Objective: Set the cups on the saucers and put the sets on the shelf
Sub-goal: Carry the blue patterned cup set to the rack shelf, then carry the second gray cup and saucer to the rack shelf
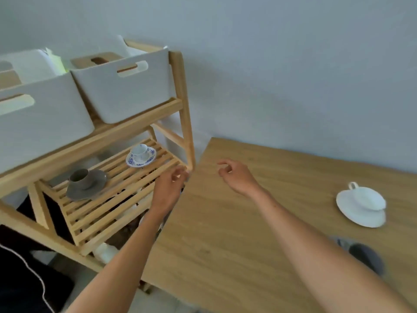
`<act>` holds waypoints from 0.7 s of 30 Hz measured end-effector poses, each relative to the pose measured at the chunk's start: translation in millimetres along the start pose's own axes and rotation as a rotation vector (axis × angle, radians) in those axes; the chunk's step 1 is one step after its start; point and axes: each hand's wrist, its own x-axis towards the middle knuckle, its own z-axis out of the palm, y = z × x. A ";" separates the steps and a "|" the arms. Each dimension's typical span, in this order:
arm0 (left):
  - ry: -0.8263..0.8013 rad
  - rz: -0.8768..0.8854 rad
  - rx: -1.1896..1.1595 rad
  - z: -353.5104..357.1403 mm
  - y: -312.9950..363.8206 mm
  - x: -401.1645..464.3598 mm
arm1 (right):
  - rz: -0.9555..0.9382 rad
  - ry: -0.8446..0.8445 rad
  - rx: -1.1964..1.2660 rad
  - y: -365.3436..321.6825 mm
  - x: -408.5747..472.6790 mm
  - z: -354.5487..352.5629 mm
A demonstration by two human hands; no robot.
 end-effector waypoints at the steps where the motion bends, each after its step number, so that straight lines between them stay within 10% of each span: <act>1: -0.015 0.020 -0.011 11.4 10.5 -8.5 | 0.006 0.022 0.003 3.9 -9.6 -13.5; 21: -0.324 0.138 -0.146 218.2 106.3 -165.8 | 0.267 0.578 0.215 158.4 -265.1 -211.3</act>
